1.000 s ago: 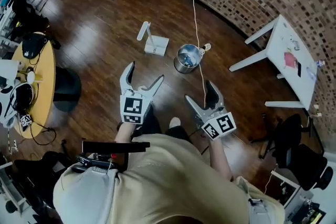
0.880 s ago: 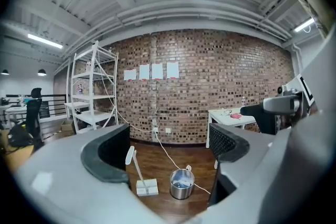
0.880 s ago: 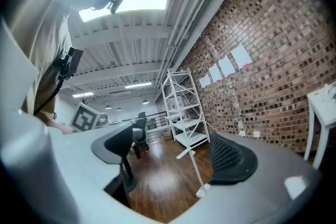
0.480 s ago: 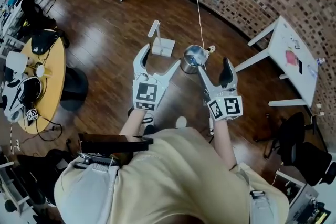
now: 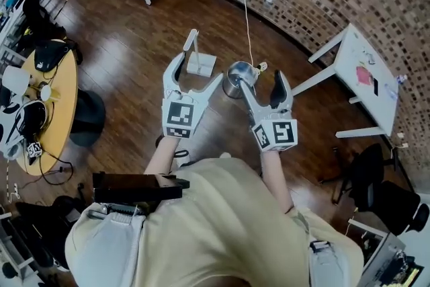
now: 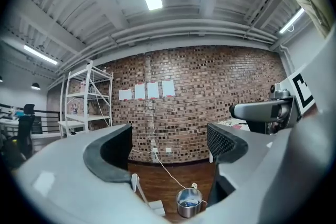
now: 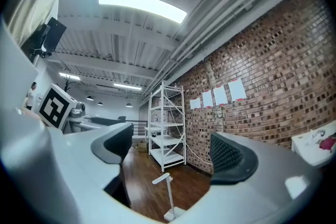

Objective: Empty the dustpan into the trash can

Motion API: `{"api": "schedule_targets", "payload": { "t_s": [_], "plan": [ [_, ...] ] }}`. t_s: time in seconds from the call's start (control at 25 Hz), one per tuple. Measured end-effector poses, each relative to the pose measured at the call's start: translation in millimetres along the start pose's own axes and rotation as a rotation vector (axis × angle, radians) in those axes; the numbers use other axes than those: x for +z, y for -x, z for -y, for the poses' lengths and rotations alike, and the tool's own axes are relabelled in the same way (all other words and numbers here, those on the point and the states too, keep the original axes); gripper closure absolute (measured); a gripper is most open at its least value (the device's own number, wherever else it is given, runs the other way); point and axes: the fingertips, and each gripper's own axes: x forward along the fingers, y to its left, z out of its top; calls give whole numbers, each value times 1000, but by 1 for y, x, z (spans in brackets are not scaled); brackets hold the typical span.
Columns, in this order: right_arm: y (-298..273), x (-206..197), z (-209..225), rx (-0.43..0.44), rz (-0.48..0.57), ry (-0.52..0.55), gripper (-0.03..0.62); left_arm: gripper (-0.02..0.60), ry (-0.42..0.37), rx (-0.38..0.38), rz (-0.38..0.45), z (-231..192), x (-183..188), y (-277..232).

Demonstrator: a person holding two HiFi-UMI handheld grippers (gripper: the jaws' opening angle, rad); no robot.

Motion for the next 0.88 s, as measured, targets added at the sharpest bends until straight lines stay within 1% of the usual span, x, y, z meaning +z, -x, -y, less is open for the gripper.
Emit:
{"api": "schedule_targets", "payload": {
  "t_s": [0.12,0.2,0.28,0.36,0.52,0.72,0.88],
  "plan": [
    [-1,3,-1,-10,16,3,149,141,31,-1,27,0,6,-3],
    [1,3,2,-27,23,-1,149,141,13,-18,47,4,12,-4],
    [5,4,5,-48,29,-4,149,141,-4,-23,49,6,12,-3],
    [7,4,8,-64,36,-1,149,141,-13,-16,36,4,8,-3],
    [11,4,14,-78,43,-5,149,141,-60,-7,-16,4,-5,-7],
    [20,-7,17,-98,20,-21,149,141,-38,-22,-38,13,-17,-4],
    [20,-9,18,-106,19,-33,149,141,-43,-47,-39,19,-17,-1]
  ]
}}
